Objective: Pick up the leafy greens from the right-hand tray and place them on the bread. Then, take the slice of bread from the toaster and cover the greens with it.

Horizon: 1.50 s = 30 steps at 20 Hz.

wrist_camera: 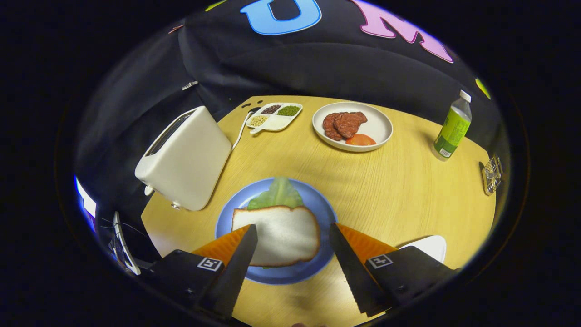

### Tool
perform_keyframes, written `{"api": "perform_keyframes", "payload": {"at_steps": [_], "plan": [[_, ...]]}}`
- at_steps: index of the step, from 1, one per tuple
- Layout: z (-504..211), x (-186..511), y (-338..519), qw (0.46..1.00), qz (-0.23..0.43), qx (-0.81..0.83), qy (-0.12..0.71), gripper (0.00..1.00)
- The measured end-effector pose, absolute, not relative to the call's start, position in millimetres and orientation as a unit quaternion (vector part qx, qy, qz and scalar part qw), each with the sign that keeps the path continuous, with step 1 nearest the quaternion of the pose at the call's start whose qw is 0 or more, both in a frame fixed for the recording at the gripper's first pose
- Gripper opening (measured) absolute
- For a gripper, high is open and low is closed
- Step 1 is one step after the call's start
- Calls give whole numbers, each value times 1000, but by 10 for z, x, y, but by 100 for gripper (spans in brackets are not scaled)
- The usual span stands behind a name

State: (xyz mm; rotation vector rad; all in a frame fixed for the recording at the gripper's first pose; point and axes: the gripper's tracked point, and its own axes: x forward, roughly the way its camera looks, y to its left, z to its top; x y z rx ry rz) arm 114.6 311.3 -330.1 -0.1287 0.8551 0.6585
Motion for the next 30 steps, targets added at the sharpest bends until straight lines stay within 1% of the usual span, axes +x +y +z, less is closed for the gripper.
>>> {"api": "perform_keyframes", "payload": {"at_steps": [6, 9, 17, 21, 23, 26, 30], "plan": [[-2764, 1186, 2864, 881, 291, -63, 368, 99], [-2440, 1211, 2615, 894, 269, -62, 354, 99], [-1218, 1369, 1927, 957, 195, -47, 210, 100], [-723, 1221, 1552, 978, 154, -27, 136, 100], [-514, 1138, 1423, 987, 131, 15, 96, 100], [-483, 1011, 1277, 991, 117, 27, 65, 99], [-449, 880, 1242, 991, 124, 14, 56, 99]]}}
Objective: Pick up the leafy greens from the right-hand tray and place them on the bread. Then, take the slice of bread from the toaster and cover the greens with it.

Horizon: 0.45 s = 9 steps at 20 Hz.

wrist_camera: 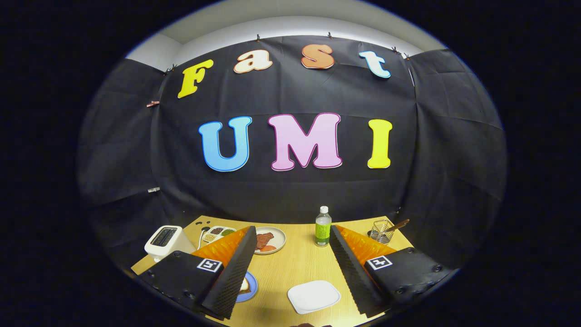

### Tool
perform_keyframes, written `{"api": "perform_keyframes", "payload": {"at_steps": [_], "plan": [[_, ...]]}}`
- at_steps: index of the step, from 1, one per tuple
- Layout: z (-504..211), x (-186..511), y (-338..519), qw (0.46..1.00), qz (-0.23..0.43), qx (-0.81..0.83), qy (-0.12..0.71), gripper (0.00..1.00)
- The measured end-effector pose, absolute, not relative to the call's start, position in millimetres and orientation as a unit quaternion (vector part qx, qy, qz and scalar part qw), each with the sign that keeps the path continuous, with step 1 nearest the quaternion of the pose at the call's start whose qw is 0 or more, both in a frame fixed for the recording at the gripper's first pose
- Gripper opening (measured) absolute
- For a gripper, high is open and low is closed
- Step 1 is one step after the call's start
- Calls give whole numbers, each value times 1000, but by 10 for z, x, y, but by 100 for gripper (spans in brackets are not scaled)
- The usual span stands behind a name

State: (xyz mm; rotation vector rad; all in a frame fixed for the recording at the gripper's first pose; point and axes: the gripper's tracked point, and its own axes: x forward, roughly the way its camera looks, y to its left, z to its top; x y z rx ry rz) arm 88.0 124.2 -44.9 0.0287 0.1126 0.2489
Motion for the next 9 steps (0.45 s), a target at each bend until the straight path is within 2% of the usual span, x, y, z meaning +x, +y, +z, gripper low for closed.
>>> {"api": "perform_keyframes", "payload": {"at_steps": [4, 9], "plan": [[-471, 814, 1116, 992, 109, 15, 64, 99], [-545, 815, 1212, 990, 122, 3, 76, 99]]}}
